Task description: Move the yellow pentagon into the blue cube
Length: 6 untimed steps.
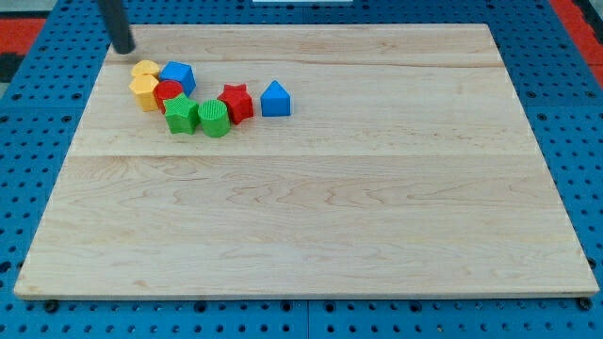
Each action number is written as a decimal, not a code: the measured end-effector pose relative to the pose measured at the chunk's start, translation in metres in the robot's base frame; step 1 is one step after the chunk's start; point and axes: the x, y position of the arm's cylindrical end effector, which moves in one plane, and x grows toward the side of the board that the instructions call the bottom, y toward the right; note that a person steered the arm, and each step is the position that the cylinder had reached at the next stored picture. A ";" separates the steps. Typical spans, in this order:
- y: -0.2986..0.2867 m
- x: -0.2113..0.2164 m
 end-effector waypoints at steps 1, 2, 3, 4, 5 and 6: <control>-0.011 0.041; -0.011 0.070; 0.001 0.087; 0.038 0.096; 0.071 0.096; 0.092 0.096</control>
